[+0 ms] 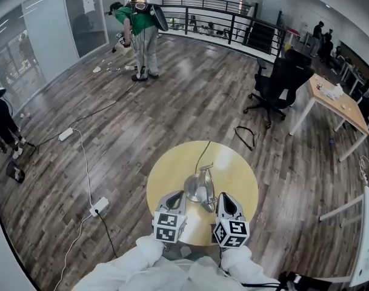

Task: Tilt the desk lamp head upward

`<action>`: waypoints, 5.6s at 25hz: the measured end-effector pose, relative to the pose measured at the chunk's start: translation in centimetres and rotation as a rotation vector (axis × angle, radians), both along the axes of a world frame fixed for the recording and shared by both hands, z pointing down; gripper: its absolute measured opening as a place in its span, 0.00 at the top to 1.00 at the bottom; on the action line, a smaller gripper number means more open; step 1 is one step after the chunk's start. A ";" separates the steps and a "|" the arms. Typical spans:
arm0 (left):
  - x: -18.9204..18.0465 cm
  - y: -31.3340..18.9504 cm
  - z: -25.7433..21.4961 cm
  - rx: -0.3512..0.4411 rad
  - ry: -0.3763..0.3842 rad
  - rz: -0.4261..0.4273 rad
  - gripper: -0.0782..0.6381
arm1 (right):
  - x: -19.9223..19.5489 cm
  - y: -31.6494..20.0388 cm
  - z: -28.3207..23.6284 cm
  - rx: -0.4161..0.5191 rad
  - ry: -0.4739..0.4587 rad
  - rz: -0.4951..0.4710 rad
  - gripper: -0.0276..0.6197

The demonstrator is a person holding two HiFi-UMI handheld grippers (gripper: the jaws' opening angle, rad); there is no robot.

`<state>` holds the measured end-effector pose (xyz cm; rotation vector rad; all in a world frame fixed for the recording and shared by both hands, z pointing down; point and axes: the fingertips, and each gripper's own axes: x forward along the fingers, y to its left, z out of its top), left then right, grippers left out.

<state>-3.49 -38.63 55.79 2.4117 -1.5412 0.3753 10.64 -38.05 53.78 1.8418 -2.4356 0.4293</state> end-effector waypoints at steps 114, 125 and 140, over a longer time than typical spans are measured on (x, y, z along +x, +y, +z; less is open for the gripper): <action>9.1 -11.4 6.1 0.072 -0.070 0.806 0.71 | -3.5 -4.9 -16.0 -0.407 0.344 -0.283 0.56; 9.3 -11.2 5.8 0.078 -0.094 0.825 0.71 | -3.9 -6.6 -16.6 -0.373 0.295 -0.324 0.56; 6.7 -10.3 2.7 0.125 -0.028 0.684 0.71 | 0.3 -4.6 -18.9 -0.170 0.075 -0.312 0.56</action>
